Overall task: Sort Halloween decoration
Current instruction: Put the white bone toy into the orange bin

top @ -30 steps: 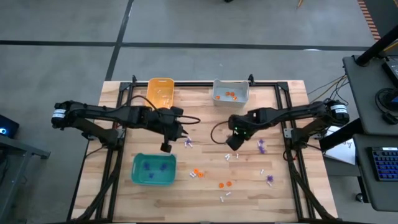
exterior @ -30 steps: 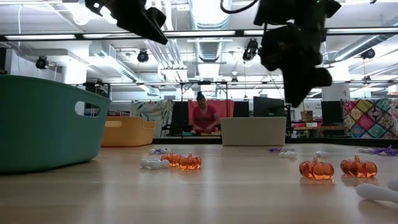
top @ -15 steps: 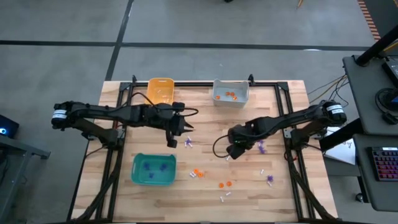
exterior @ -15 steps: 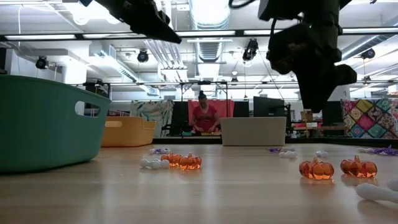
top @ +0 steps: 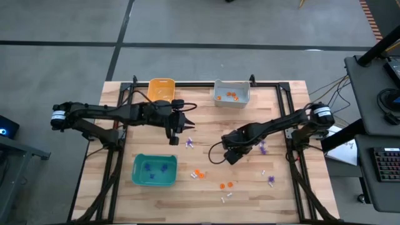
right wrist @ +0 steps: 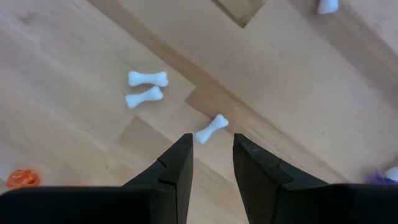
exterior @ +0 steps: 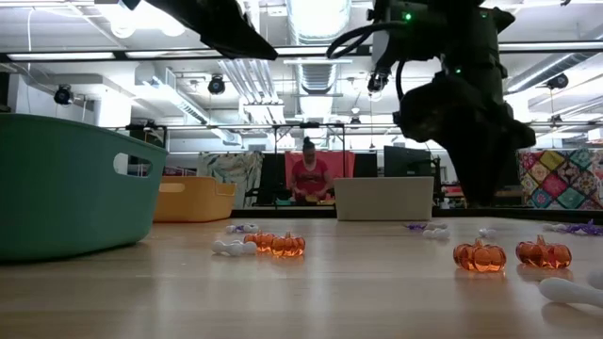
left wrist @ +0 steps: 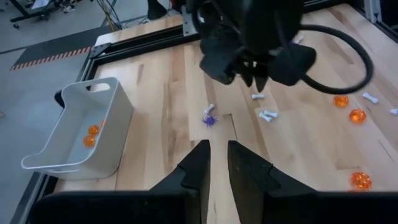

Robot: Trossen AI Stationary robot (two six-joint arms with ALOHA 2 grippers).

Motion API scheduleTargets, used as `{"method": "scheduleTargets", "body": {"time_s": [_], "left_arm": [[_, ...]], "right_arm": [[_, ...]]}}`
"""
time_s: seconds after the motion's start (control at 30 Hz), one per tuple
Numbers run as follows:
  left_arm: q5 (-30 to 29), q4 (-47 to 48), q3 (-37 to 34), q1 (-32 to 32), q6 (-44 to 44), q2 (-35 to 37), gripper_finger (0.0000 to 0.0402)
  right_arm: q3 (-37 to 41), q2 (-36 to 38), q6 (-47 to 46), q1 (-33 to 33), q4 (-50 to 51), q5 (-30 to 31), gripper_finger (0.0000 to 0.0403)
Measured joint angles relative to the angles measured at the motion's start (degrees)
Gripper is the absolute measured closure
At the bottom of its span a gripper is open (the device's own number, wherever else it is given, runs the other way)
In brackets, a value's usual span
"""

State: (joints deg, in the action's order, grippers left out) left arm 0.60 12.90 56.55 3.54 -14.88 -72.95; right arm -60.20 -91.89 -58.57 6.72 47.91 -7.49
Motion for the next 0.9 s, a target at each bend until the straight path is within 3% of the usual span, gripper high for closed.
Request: {"method": "scheduleTargets", "body": {"time_s": [0.5,0.9], "left_arm": [[-0.1,3.4,0.0,2.9,0.4,1.5,0.0363],[-0.1,3.8,0.0,3.4,0.5,3.6,0.0363]], "right_arm": [[-0.1,-3.9,0.1,1.2,-0.8,1.5,0.0335],[-0.2,-7.4,1.7,1.3,-2.2,1.5,0.0336]]}}
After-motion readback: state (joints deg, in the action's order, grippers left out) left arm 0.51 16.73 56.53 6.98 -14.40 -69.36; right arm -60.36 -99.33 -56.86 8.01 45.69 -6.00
